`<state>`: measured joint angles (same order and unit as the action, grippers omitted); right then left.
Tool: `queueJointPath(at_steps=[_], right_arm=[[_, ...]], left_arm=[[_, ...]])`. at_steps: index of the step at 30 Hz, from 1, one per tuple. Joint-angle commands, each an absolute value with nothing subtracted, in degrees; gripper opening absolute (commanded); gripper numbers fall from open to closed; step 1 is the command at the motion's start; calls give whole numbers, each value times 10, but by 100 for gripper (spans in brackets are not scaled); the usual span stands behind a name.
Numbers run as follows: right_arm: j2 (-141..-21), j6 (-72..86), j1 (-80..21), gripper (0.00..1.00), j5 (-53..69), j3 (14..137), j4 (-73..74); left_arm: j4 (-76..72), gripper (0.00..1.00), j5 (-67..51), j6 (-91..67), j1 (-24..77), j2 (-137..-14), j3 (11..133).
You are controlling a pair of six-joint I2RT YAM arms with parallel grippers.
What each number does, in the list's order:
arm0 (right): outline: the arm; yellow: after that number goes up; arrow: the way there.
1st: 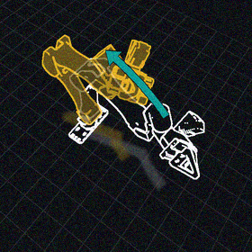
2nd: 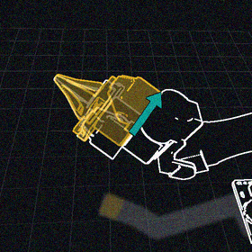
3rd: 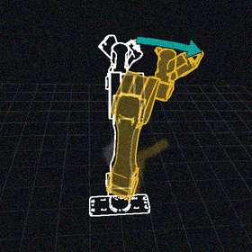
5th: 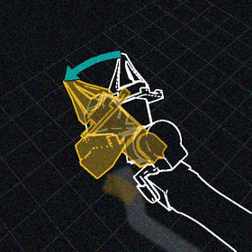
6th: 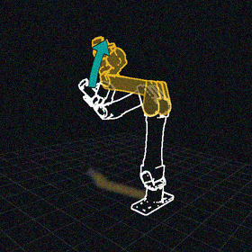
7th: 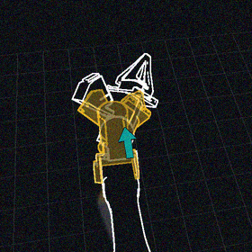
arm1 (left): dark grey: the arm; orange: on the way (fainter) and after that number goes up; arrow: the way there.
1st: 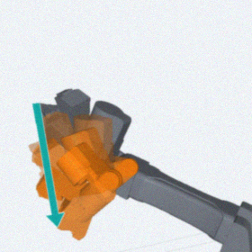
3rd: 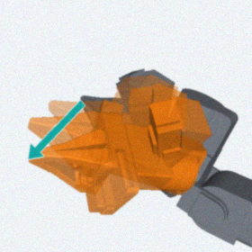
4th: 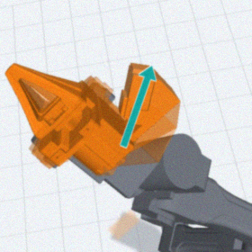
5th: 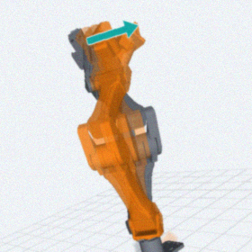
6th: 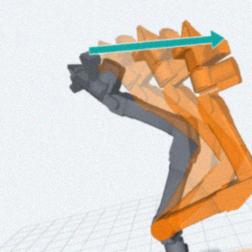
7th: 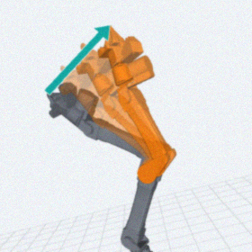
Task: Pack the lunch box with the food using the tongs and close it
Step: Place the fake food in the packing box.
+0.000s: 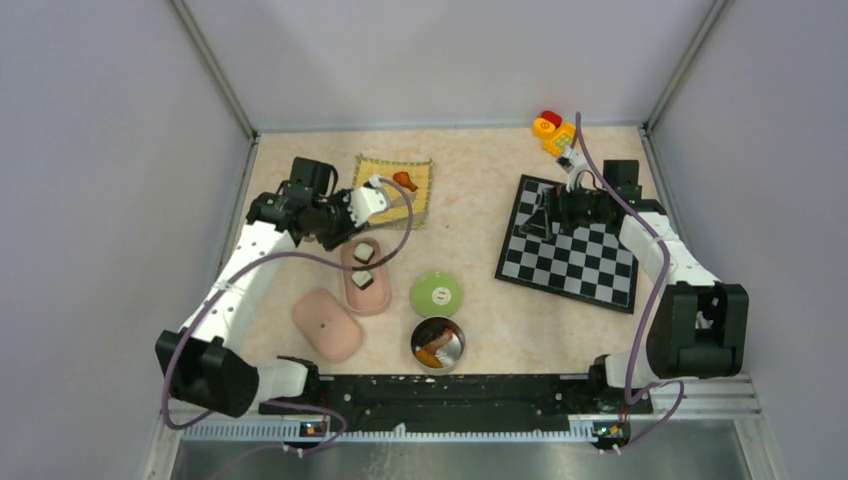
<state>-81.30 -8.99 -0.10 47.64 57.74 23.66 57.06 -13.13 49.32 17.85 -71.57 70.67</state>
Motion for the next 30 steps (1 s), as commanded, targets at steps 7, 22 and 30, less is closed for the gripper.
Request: queueJointPath(at_steps=[7, 22, 30], right_arm=[[-803, -103, 4, 98, 488, 582, 230], [-804, -104, 4, 98, 484, 583, 231], [-804, -104, 4, 98, 484, 583, 231]], left_arm=[[442, 48, -116, 393, 51, -878, 839], [440, 47, -156, 197, 48, -997, 870], [420, 48, -176, 156, 69, -1024, 859]])
